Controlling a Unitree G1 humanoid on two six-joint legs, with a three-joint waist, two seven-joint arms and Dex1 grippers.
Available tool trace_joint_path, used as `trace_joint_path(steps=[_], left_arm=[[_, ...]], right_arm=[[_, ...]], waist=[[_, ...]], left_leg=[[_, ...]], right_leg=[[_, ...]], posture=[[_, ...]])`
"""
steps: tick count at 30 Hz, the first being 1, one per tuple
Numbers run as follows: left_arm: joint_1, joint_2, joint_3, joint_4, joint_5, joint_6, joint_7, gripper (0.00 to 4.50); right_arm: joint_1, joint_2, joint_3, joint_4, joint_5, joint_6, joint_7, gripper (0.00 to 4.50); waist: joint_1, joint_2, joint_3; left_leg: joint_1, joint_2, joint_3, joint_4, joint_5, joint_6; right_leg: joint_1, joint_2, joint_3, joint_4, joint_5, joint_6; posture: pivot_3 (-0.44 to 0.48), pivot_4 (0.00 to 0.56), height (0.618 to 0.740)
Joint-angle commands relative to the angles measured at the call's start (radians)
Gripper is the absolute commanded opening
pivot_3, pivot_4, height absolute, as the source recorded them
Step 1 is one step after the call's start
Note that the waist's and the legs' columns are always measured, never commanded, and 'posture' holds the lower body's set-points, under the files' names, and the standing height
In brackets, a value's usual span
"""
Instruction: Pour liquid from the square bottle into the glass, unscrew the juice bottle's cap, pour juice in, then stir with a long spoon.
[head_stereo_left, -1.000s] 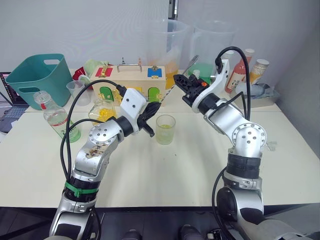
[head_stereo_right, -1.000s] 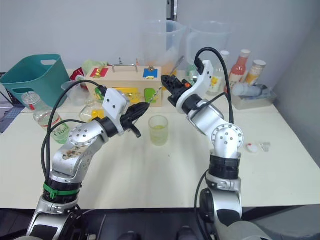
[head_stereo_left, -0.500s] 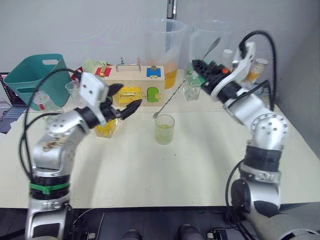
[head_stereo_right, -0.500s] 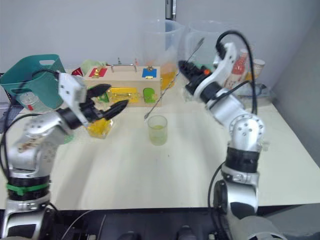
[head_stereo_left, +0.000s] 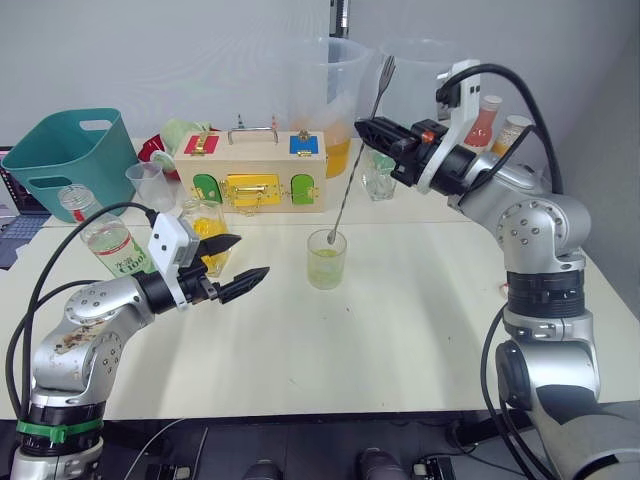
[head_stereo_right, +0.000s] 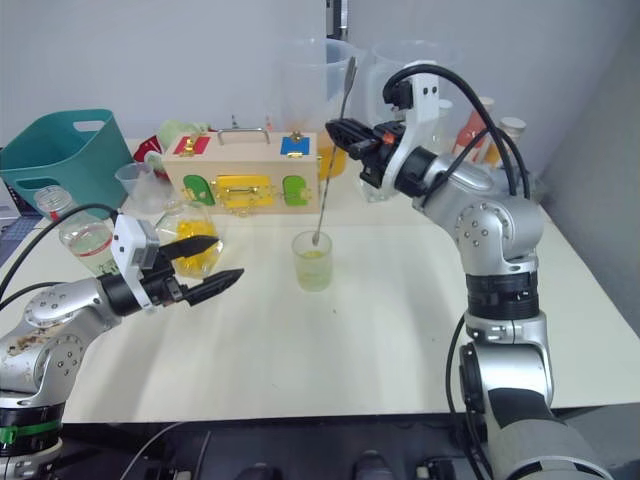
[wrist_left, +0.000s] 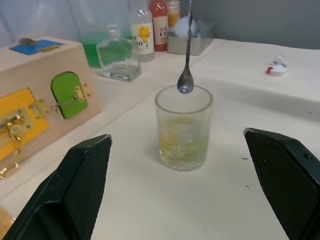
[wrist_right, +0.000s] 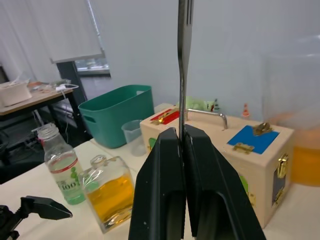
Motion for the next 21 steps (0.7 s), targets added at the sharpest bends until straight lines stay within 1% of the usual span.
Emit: trace_joint_path(steps=[1, 7, 10, 15, 17, 21], left_arm=[[0.012, 0.002, 0.008, -0.041, -0.006, -0.025, 0.005, 4.49], [0.045, 0.018, -0.019, -0.043, 0.003, -0.034, -0.033, 4.49], [0.055, 0.022, -0.021, -0.041, 0.006, -0.039, -0.038, 4.49], [0.070, 0.023, -0.030, -0.042, 0.018, -0.048, -0.036, 4.49], [0.068, 0.022, -0.043, -0.033, 0.031, -0.054, -0.035, 4.49], [0.057, 0.017, -0.058, -0.027, 0.041, -0.057, -0.030, 4.49]], right_arm=[[0.011, 0.004, 0.031, -0.030, -0.068, -0.040, 0.029, 0.00], [0.070, 0.013, 0.121, -0.057, -0.200, -0.101, 0.083, 0.00], [0.085, 0.016, 0.133, -0.066, -0.225, -0.106, 0.108, 0.00], [0.104, 0.047, 0.119, -0.092, -0.191, -0.062, 0.147, 0.00], [0.105, 0.085, 0.099, -0.080, -0.191, -0.085, 0.138, 0.00], [0.090, 0.119, 0.126, -0.028, -0.281, -0.170, 0.125, 0.00]], waist=[[0.000, 0.000, 0.000], [0.000, 0.000, 0.000], [0.000, 0.000, 0.000], [0.000, 0.000, 0.000], [-0.002, 0.000, 0.000], [-0.006, 0.000, 0.000]], left_leg=[[0.000, 0.000, 0.000, 0.000, 0.000, 0.000], [0.000, 0.000, 0.000, 0.000, 0.000, 0.000], [0.000, 0.000, 0.000, 0.000, 0.000, 0.000], [0.000, 0.000, 0.000, 0.000, 0.000, 0.000], [0.000, 0.000, 0.000, 0.000, 0.000, 0.000], [0.001, 0.000, 0.000, 0.000, 0.000, 0.000]], right_leg=[[0.000, 0.000, 0.000, 0.000, 0.000, 0.000], [0.000, 0.000, 0.000, 0.000, 0.000, 0.000], [0.000, 0.000, 0.000, 0.000, 0.000, 0.000], [0.000, 0.000, 0.000, 0.000, 0.000, 0.000], [0.000, 0.000, 0.000, 0.000, 0.000, 0.000], [0.000, 0.000, 0.000, 0.001, 0.000, 0.000]], posture=[[0.000, 0.150, 0.740], [0.000, 0.150, 0.740], [0.000, 0.150, 0.740], [0.000, 0.150, 0.740], [0.000, 0.150, 0.740], [0.000, 0.150, 0.740]])
